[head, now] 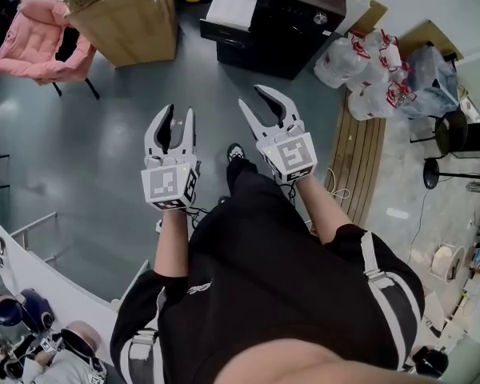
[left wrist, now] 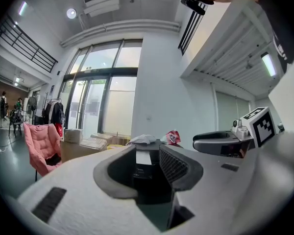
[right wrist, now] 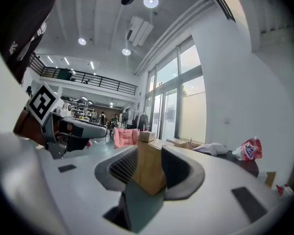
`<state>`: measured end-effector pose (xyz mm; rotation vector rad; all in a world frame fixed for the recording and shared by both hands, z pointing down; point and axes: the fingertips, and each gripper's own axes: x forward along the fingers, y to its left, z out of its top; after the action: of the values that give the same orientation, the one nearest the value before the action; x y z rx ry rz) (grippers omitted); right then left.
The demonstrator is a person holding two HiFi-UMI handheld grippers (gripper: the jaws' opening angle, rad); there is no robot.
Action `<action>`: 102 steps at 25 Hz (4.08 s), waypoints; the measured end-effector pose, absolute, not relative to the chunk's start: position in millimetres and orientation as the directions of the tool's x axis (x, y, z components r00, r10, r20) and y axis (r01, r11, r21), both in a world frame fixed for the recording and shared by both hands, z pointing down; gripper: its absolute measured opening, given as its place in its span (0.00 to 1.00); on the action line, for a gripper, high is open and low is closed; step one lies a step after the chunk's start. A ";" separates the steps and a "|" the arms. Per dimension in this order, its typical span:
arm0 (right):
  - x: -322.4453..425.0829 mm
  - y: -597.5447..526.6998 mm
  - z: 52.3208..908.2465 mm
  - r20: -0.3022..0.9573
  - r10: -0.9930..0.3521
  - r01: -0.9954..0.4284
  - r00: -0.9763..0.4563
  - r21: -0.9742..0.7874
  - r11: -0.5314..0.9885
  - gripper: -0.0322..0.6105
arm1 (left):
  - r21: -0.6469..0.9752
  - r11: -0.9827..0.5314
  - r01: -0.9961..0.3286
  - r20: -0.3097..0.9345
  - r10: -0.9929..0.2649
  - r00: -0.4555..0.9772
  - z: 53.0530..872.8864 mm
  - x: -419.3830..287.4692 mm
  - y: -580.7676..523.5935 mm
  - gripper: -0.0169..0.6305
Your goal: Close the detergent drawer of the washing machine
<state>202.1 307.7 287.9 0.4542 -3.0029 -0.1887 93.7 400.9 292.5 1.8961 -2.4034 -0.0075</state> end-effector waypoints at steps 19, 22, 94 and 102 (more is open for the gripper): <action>135.8 146.7 312.0 0.105 -0.288 -0.285 -0.952 0.044 0.958 0.30 | 0.053 0.182 -0.982 0.146 -0.974 -0.172 311.4 29.4 233.4 0.27; 129.5 135.4 319.6 0.114 -0.294 -0.292 -0.949 0.032 0.956 0.30 | 0.055 0.172 -0.984 0.166 -0.973 -0.161 319.1 21.3 222.1 0.27; 55.3 42.7 578.7 0.490 -0.675 -0.791 -0.551 -0.050 0.610 0.42 | 0.167 -0.249 -0.954 0.499 -0.813 0.300 593.4 -118.0 64.3 0.38; 59.8 21.4 597.9 0.496 -0.689 -0.813 -0.529 -0.062 0.579 0.47 | 0.200 -0.283 -0.938 0.484 -0.804 0.346 611.9 -106.9 47.9 0.43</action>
<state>59.8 21.4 597.9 1.2075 -2.3914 0.4006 -106.9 47.9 611.9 2.1675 -1.5215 0.4014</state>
